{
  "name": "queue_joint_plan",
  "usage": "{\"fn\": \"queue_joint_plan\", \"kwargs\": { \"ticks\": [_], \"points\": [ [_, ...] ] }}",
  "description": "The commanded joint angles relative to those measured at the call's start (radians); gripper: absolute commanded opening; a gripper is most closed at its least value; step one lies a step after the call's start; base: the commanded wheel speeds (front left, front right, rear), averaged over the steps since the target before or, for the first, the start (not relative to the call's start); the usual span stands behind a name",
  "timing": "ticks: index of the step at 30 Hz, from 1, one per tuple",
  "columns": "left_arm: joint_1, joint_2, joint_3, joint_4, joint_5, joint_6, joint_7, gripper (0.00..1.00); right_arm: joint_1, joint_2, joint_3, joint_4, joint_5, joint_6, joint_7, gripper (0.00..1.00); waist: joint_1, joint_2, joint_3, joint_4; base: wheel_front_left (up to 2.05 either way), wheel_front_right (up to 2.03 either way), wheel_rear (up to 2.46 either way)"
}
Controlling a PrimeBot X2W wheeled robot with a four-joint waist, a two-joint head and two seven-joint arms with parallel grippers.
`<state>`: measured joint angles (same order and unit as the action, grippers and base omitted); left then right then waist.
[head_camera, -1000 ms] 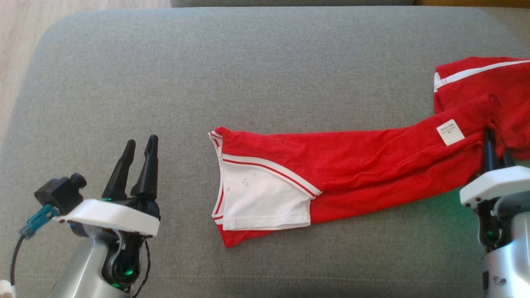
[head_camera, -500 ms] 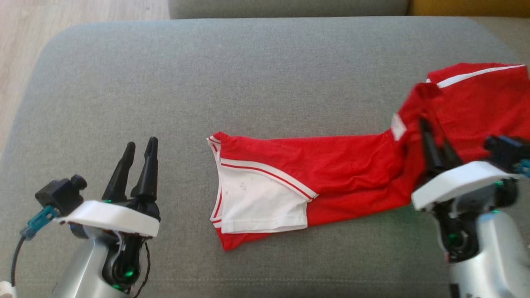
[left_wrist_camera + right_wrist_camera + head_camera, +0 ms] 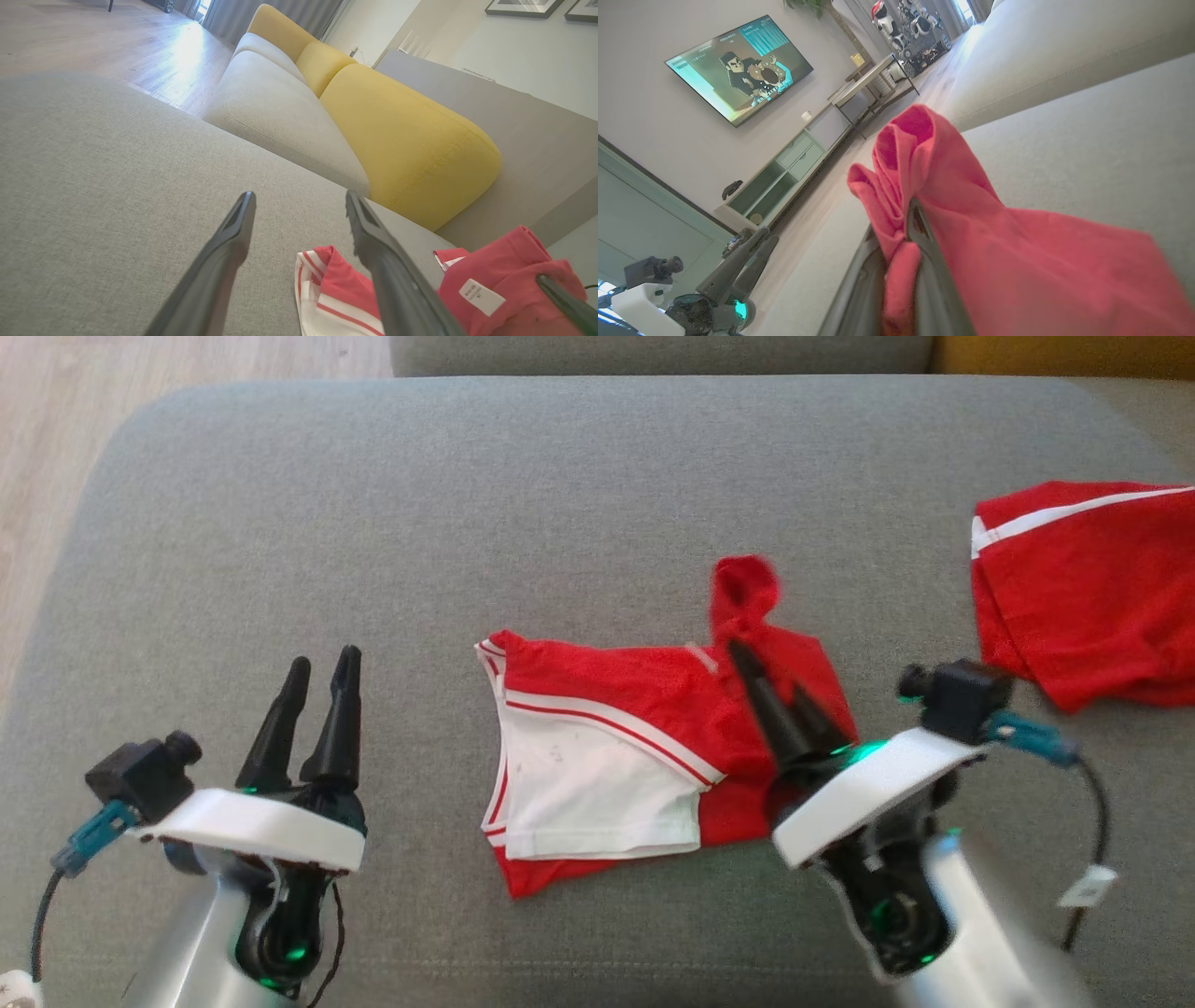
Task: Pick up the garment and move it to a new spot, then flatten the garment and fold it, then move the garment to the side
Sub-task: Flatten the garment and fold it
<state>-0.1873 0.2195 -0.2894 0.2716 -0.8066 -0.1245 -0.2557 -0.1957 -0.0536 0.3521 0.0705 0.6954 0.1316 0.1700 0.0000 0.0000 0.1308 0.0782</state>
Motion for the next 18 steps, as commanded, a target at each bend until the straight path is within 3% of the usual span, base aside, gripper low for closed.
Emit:
{"fn": "queue_joint_plan", "kwargs": {
  "ticks": [1,6,18],
  "points": [
    [-0.029,0.014,0.03,-0.026,-0.007,-0.006,-0.006,1.0,-0.045,0.003,0.035,-0.026,0.013,-0.001,-0.017,0.0,0.0,0.0,0.004,0.004,0.0,0.0,0.0],
    [-0.037,0.008,0.017,-0.022,-0.012,-0.006,-0.006,1.0,-0.102,0.003,0.173,0.067,0.171,-0.001,-0.113,0.0,0.0,0.0,0.014,0.023,0.0,0.0,0.0],
    [-0.056,0.005,-0.006,-0.007,-0.026,-0.006,-0.006,1.0,-0.298,0.003,0.508,0.388,0.416,-0.001,-0.354,0.0,0.0,0.0,0.055,0.088,0.0,0.0,0.0]
  ]
}}
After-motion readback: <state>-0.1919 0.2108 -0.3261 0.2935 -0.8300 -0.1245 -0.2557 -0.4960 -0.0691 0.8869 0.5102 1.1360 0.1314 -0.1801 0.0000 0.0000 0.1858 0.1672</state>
